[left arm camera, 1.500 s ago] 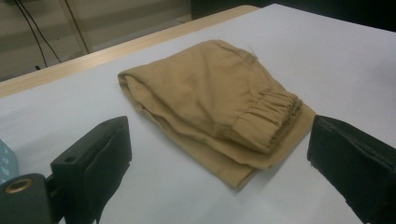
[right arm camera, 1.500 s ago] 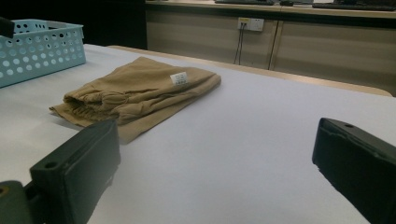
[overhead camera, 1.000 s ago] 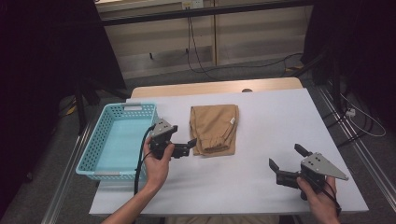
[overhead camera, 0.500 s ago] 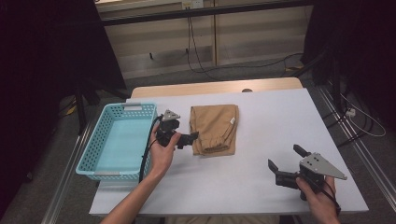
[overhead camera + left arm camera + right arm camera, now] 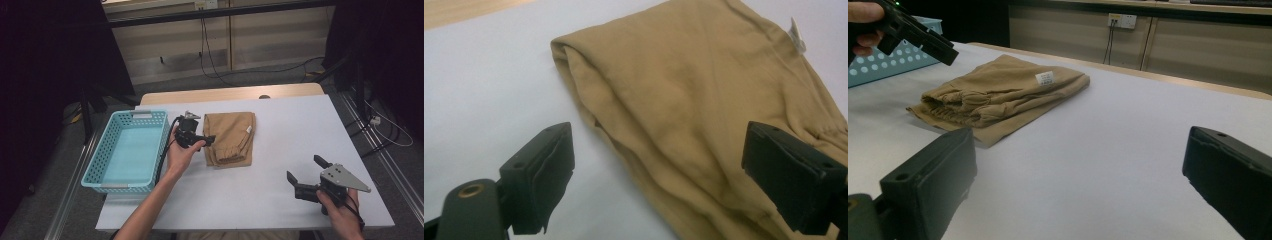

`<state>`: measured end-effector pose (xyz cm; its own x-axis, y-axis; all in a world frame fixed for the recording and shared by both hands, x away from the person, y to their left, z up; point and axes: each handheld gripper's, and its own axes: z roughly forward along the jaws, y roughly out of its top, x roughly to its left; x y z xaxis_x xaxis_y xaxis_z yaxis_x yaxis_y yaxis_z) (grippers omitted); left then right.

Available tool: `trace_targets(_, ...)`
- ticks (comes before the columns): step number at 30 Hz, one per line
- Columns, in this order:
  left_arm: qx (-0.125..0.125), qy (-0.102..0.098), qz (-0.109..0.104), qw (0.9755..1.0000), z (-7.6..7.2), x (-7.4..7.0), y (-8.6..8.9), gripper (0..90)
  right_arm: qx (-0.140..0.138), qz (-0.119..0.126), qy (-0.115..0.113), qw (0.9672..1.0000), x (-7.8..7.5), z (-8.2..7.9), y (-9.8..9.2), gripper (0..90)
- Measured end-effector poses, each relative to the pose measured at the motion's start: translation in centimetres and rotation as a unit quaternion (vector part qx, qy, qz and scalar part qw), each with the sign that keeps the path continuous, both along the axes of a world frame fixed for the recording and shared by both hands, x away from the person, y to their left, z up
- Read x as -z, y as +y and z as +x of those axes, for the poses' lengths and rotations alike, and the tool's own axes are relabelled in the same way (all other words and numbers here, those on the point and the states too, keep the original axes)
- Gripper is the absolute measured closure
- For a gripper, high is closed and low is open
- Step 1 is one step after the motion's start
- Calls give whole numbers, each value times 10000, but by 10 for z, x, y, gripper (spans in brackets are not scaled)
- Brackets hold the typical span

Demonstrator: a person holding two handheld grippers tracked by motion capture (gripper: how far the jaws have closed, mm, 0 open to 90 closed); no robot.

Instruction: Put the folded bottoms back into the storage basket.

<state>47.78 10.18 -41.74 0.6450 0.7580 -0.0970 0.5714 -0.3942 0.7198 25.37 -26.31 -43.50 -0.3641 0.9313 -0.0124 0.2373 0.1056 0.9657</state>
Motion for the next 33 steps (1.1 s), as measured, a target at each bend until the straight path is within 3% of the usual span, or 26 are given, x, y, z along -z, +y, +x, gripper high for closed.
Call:
trace_targets(3,-80,237,-172,9995,8,4,-3,109,-18,-21,20,10000,0,0,0,5)
trace_targets(4,-80,237,-172,9995,8,4,-3,118,-22,-21,25,10000,0,0,1,6)
trace_targets(5,-129,119,-8,9998,11,5,-4,135,-28,-24,24,10000,1,0,1,6)
trace_targets(7,-207,114,14,9997,13,6,-5,150,-49,-10,49,10000,1,0,1,6)
trace_targets(8,-277,243,-67,9993,17,10,-5,169,-65,4,81,9999,1,0,1,6)
trace_targets(9,-295,331,-20,9990,20,12,-6,188,-73,6,115,9999,2,1,1,6)
trace_targets(15,-382,533,-95,9978,27,22,-6,209,-103,-4,149,9998,3,1,2,7)
trace_targets(18,-453,580,7,9973,28,25,-7,191,-112,-6,146,9998,3,1,2,7)
trace_targets(22,-435,730,-42,9964,29,27,-6,199,-131,-27,138,9998,2,1,3,8)
trace_targets(24,-449,865,-58,9952,29,29,-6,244,-140,-31,146,9998,3,1,4,8)
trace_targets(27,-498,863,-41,9950,28,30,-9,252,-144,-33,145,9998,3,1,4,8)
trace_targets(32,-566,977,-286,9932,29,30,-9,321,-144,-19,144,9998,3,1,5,8)
trace_targets(33,-557,988,-327,9930,29,30,-8,389,-165,-26,122,9998,2,0,5,9)
